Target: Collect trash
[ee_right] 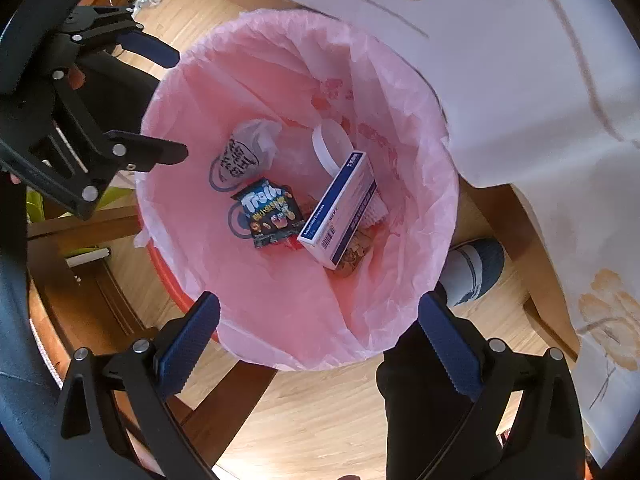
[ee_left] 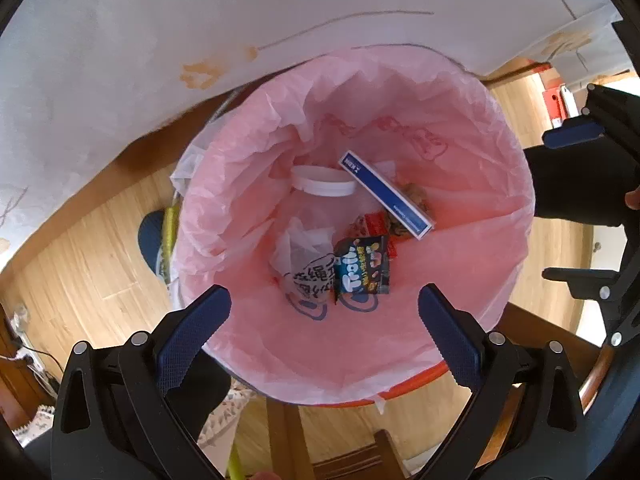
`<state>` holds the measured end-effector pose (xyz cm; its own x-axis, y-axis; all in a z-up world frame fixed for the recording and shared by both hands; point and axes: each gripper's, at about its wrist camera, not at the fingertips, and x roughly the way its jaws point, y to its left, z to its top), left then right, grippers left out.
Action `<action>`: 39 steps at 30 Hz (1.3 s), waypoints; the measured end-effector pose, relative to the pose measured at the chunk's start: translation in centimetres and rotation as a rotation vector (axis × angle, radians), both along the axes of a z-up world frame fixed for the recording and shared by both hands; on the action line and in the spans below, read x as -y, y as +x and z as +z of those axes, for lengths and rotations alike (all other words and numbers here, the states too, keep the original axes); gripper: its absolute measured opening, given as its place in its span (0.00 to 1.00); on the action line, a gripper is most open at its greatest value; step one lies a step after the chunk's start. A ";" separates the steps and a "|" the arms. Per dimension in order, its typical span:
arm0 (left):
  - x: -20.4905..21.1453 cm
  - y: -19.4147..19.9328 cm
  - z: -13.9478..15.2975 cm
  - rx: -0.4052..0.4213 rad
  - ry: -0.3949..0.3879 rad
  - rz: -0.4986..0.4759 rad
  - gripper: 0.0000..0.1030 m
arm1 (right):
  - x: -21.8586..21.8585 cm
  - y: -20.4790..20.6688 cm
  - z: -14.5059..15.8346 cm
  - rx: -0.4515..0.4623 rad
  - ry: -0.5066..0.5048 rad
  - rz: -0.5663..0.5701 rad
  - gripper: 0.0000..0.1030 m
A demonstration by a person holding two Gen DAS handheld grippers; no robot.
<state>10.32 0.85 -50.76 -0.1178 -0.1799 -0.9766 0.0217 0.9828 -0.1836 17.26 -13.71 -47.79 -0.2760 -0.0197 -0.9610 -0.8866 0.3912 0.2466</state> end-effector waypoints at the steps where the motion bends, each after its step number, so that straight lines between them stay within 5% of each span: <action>1: 0.0 0.0 0.3 0.000 -0.002 0.000 0.95 | 0.0 0.0 0.3 0.001 -0.001 -0.004 0.95; 17: 0.3 -0.2 6.4 0.017 0.032 -0.062 0.95 | 1.7 0.2 6.8 0.055 0.034 -0.009 0.95; 39: 0.5 -2.4 17.9 0.125 -0.021 -0.071 0.95 | 5.4 -0.2 18.7 0.164 0.165 -0.127 0.95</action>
